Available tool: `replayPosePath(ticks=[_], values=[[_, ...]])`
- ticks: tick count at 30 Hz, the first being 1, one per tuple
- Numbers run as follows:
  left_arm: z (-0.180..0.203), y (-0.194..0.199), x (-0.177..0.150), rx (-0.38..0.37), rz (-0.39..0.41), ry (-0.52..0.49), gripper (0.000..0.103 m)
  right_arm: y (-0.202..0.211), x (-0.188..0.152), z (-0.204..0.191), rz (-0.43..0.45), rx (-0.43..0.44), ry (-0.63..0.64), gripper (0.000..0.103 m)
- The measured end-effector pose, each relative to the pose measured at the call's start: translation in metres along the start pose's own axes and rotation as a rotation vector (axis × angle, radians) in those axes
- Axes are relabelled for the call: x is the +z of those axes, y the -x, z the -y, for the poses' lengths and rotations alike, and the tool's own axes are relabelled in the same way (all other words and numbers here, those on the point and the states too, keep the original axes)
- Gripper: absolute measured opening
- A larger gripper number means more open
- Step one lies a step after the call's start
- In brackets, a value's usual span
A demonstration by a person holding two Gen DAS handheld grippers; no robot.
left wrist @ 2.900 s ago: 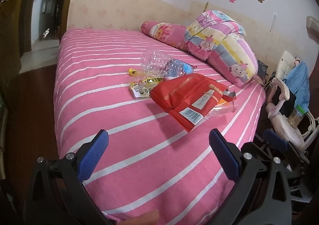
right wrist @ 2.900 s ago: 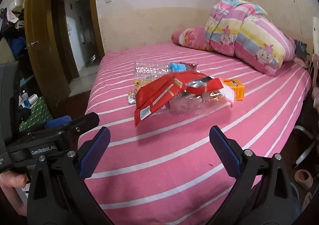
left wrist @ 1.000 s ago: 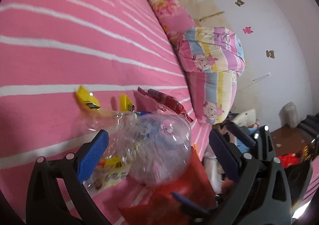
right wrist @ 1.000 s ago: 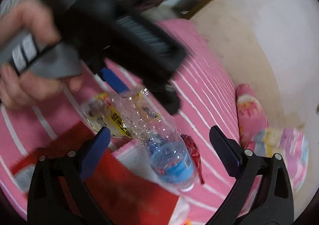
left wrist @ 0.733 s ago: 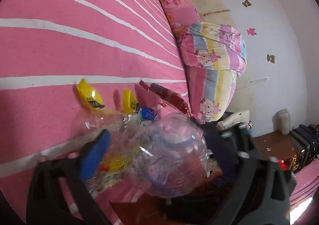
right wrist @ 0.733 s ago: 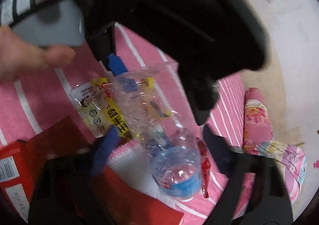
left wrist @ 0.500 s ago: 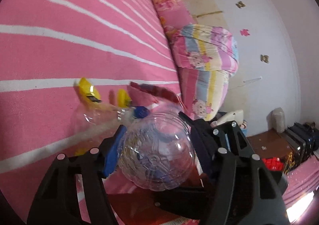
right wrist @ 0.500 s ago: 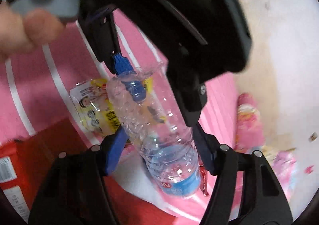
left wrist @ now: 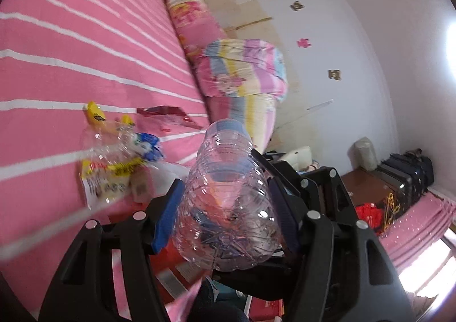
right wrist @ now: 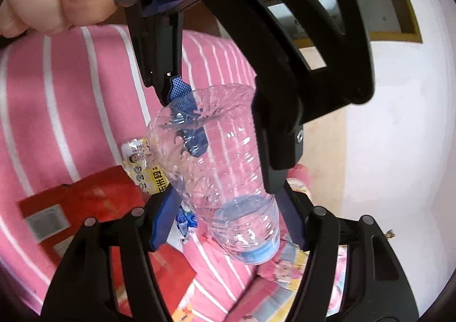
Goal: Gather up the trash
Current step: 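Carry the bottle over the blue trash bin and open the left tool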
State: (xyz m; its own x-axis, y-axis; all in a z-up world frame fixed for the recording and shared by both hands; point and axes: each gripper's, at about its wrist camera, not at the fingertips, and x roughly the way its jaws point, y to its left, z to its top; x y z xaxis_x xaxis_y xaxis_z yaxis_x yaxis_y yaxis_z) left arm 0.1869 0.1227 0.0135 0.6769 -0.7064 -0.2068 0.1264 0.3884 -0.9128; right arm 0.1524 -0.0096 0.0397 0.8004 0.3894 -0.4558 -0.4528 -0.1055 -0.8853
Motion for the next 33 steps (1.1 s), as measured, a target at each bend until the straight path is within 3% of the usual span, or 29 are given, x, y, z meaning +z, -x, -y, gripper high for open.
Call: replayPosePath(ticks=[5, 12, 24, 33], values=[[0.031, 0.025, -0.037, -0.045, 0.0, -0.017, 0.06, 0.058, 0.006, -0.018, 0.008, -0.053, 0.025, 0.065], [0.078, 0.024, -0.099, -0.078, -0.064, -0.06, 0.06, 0.12, -0.027, -0.053, -0.019, -0.116, 0.015, 0.065], [0.149, -0.067, -0.201, -0.098, -0.331, -0.17, 0.06, 0.248, -0.106, -0.104, -0.177, -0.203, -0.154, 0.065], [0.156, -0.166, -0.277, -0.06, -0.602, -0.214, 0.06, 0.288, -0.177, -0.154, -0.313, -0.199, -0.352, 0.065]])
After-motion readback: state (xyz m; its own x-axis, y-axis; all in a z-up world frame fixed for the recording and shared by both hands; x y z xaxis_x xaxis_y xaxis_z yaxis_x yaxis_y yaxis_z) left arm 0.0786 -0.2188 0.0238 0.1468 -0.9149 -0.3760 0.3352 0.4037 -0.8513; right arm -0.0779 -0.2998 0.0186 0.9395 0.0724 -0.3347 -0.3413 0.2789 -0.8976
